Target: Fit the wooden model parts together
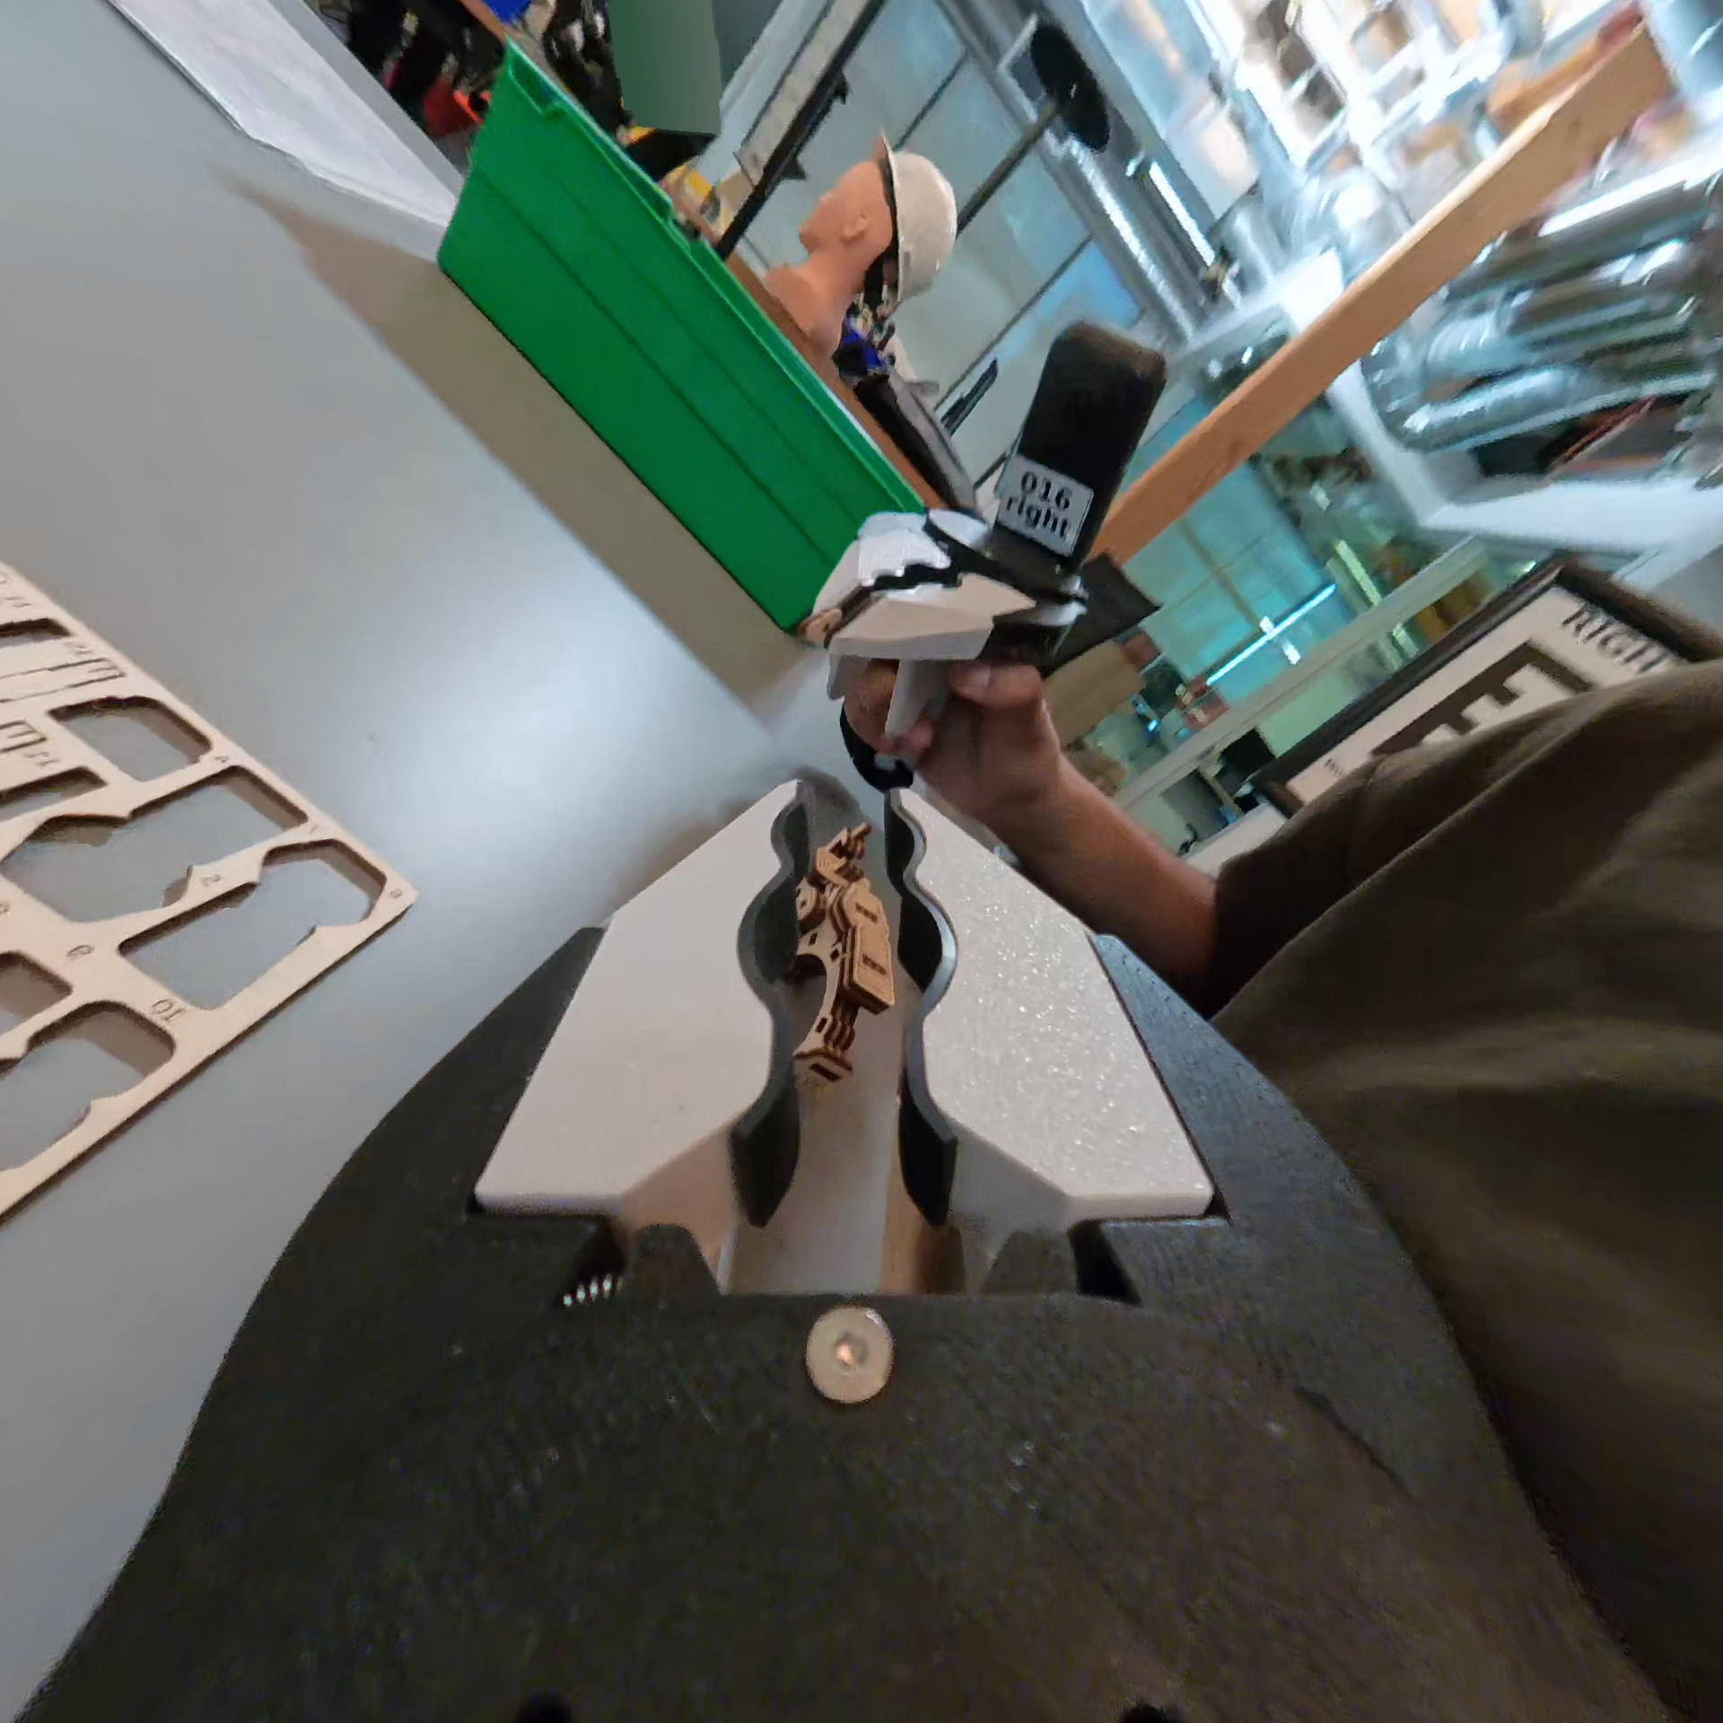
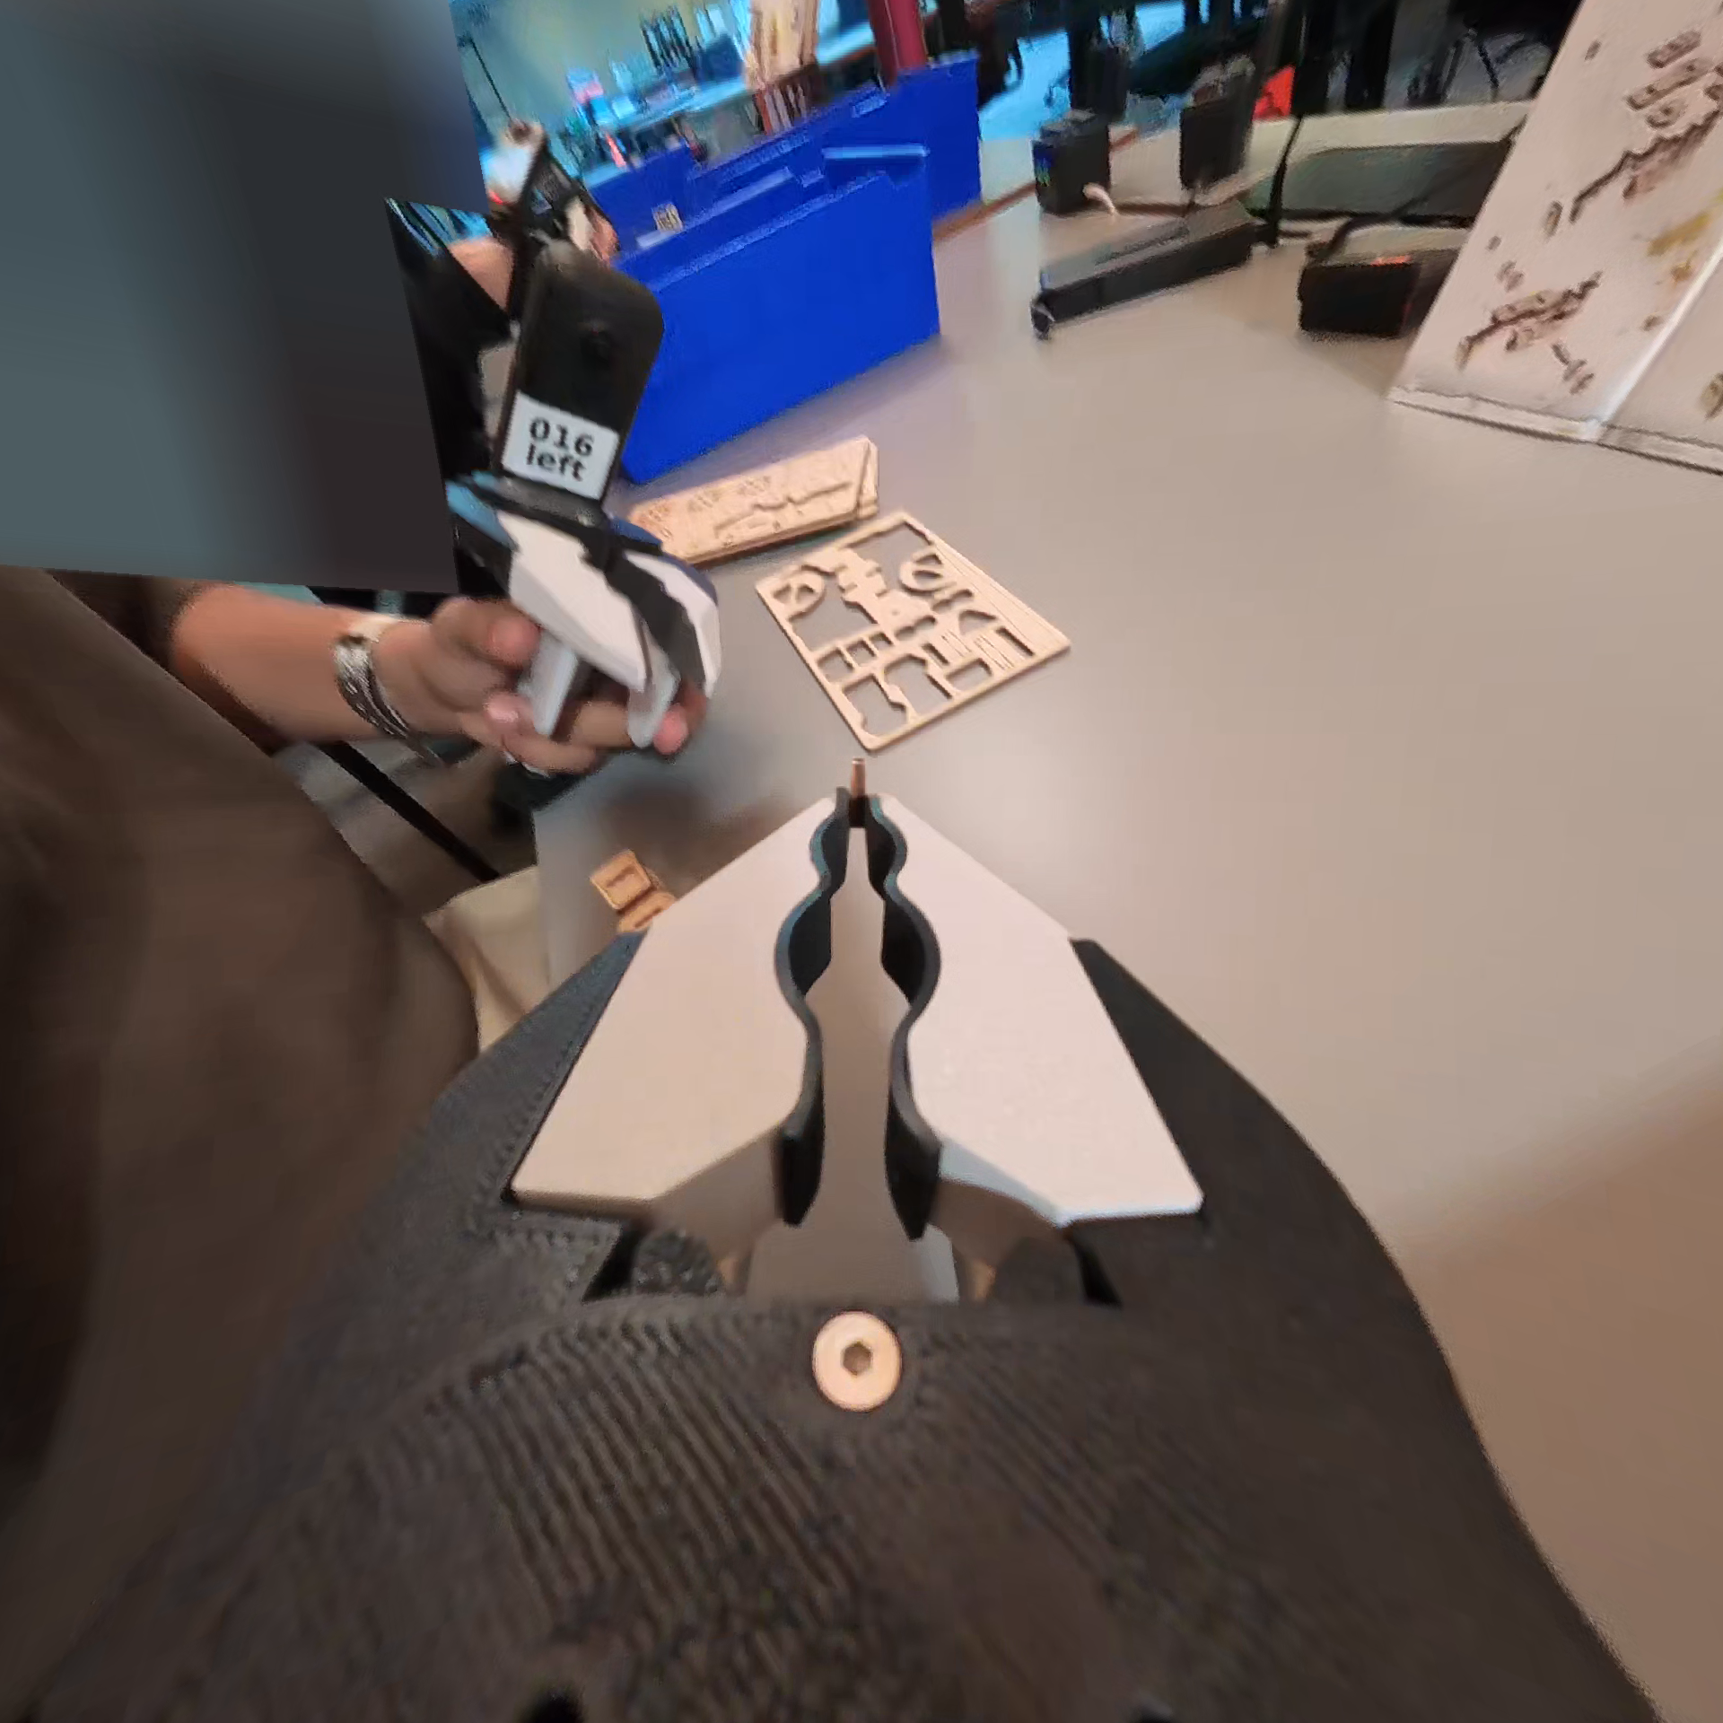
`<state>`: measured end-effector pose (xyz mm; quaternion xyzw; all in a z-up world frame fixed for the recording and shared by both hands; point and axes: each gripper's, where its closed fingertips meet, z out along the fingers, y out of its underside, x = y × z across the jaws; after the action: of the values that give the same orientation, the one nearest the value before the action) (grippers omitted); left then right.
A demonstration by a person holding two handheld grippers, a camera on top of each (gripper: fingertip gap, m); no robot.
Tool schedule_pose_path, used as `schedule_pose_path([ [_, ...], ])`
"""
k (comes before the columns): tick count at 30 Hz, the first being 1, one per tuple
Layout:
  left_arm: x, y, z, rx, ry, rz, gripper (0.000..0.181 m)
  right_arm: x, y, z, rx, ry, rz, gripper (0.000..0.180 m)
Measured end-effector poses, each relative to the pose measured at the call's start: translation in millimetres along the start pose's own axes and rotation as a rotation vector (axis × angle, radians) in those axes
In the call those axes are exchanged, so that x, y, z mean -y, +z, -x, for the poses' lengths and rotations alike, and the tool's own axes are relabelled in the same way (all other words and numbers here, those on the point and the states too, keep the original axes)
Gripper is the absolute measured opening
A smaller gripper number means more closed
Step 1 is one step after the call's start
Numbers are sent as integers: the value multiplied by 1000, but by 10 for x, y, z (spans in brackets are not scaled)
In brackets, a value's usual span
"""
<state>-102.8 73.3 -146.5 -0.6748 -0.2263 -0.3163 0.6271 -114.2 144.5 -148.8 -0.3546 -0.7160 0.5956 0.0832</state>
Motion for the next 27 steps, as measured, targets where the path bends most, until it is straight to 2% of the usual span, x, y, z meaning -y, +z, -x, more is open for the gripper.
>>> schedule_pose_path([
  [3, -30, 15, -29, -7, 16, 18, 14, -23, 77, 65, 8, -32, 23, 1],
  [10, 65, -72, -63, -12, 40, -62, 16, -132, 348, 353, 36, -302, 147, 1],
  [13, 52, -61, -72, 10, 73, -56, 17, -210, 397, 395, 33, -350, 184, 1],
  [21, -110, 116, -149, -60, 38, 58, 23, -188, 326, 574, 114, -217, 132, 1],
  [24, -122, 189, -256, -110, 110, 74, 6, -126, 231, 636, 132, -144, 76, 1],
  [27, -101, 256, -343, -129, 195, 81, 0, -56, 107, 708, 139, -88, 10, 1],
])
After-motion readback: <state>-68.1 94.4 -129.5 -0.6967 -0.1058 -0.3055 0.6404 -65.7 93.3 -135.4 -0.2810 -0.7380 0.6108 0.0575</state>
